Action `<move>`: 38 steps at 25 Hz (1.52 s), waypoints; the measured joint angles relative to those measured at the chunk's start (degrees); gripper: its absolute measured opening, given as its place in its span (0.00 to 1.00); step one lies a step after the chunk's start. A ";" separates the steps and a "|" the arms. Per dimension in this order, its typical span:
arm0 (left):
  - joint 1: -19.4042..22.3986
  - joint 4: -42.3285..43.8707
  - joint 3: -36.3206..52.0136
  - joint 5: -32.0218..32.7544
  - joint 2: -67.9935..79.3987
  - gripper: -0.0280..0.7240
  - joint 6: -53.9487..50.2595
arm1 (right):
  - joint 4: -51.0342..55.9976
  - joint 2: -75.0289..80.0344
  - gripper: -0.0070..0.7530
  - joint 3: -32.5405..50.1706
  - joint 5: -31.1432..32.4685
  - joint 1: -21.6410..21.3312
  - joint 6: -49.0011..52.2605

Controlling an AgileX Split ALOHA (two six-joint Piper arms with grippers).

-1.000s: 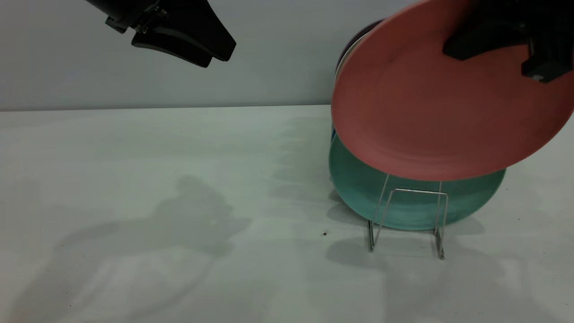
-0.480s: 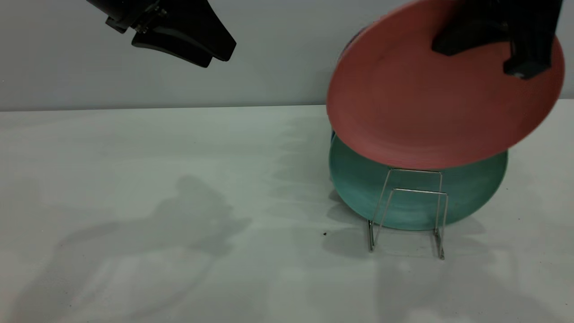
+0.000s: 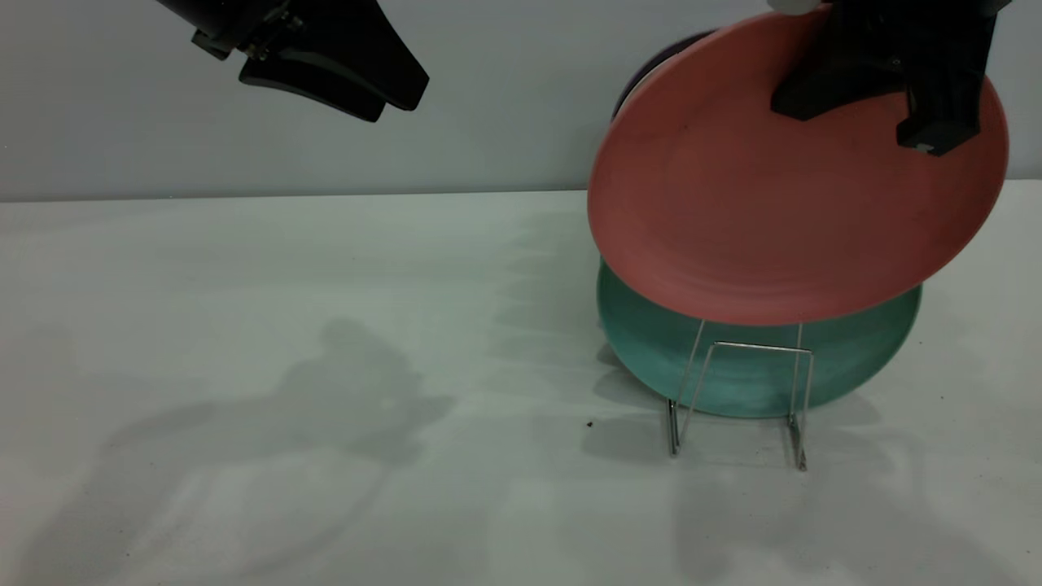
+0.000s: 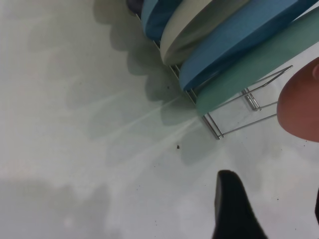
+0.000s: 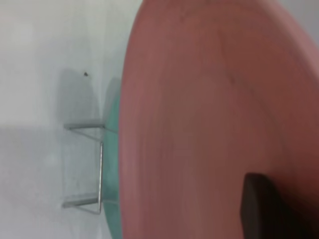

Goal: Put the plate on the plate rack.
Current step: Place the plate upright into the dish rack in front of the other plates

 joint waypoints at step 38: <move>0.00 0.00 0.00 0.18 -0.07 0.61 -0.13 | 0.09 12.23 0.16 -0.11 -5.19 0.00 1.19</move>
